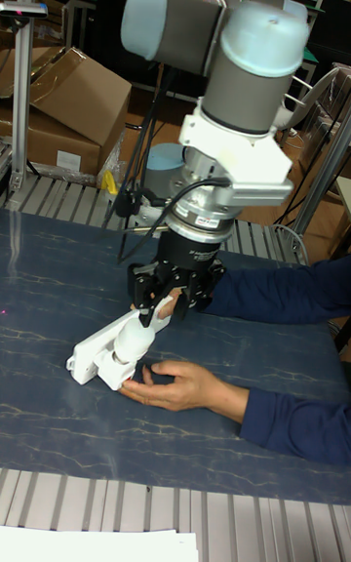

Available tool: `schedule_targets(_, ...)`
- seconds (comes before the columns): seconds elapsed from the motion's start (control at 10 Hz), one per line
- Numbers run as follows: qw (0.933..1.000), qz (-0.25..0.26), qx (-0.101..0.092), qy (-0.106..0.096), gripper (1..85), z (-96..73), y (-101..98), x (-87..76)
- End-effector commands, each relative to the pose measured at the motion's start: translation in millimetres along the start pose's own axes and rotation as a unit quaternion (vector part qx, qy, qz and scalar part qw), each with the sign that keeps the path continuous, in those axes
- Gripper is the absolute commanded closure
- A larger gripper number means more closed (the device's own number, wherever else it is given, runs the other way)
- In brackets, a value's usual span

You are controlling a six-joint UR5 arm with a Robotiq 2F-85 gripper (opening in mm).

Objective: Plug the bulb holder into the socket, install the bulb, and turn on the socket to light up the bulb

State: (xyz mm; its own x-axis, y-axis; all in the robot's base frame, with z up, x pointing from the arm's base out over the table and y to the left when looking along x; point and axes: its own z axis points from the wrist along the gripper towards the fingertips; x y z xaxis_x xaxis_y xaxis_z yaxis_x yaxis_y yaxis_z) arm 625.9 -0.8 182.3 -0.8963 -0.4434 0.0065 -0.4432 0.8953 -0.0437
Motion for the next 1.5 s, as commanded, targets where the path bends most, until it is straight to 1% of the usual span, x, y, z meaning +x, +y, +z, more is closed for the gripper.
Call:
schedule_targets(0.0,0.9999,0.005,0.008,0.005,33.7,-7.4,7.4,-5.6)
schedule_targets(0.2,0.9996,0.021,0.008,0.016,36.0,-11.7,17.8,-7.2)
schedule_targets(0.4,0.9996,0.024,0.004,0.013,36.3,-12.1,24.0,-11.5)
schedule_targets(0.6,0.9994,0.030,0.007,0.017,36.3,-13.4,32.9,-15.0)
schedule_targets(0.9,0.9993,0.031,0.006,0.020,36.3,-12.7,37.8,-15.6)
schedule_targets(1.0,0.9991,0.031,0.012,0.024,36.3,-12.2,39.1,-15.6)
schedule_targets(1.1,0.9987,0.039,0.014,0.031,37.7,-12.0,42.2,-13.5)
schedule_targets(1.3,0.9985,0.042,0.013,0.033,38.3,-11.6,43.3,-12.6)
schedule_targets(1.4,0.9983,0.044,0.016,0.034,40.0,-11.9,41.3,-11.7)
